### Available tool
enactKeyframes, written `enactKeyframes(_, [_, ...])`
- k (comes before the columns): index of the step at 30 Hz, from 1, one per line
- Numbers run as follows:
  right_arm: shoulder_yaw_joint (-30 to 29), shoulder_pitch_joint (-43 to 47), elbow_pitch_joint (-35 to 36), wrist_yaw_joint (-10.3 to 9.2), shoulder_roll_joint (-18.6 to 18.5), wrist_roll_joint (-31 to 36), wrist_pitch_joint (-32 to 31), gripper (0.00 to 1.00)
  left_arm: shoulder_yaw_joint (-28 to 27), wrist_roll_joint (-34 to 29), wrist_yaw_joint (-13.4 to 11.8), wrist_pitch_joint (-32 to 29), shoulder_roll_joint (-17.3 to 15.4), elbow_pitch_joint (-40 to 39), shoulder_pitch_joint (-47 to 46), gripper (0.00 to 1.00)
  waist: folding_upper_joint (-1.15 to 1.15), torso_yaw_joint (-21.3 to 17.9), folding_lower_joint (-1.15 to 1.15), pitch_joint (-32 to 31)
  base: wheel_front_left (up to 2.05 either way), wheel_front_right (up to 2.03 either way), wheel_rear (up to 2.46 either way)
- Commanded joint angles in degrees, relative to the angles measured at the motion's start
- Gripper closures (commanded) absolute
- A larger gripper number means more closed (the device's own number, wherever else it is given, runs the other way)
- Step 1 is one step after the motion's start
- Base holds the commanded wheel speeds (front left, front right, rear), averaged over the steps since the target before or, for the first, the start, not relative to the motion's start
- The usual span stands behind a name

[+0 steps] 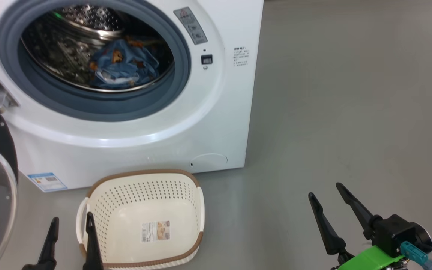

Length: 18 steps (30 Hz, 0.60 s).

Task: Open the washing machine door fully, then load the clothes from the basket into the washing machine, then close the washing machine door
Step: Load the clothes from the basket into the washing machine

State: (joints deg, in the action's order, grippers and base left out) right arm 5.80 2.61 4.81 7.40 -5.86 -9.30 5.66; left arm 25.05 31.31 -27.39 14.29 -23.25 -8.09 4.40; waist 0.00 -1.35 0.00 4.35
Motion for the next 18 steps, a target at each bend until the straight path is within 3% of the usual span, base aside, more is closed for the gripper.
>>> enactKeyframes(1, [1.1, -0.1, 1.8, 0.09, -0.2, 0.4, 0.0, 0.00, -2.5, -0.7, 0.3, 0.7, -1.1, -0.9, -1.3, 0.00, 0.00, 0.1, 0.00, -1.2, 0.00, 0.00, 0.00])
enactKeyframes(18, [0.1, 2.0, 3.4, 0.09, 0.6, 1.1, -1.1, 0.00, -2.8, -1.0, 0.9, 0.6, -1.9, -0.1, -0.3, 0.00, 0.00, -0.3, 0.00, -3.2, 0.00, 0.00, 0.00])
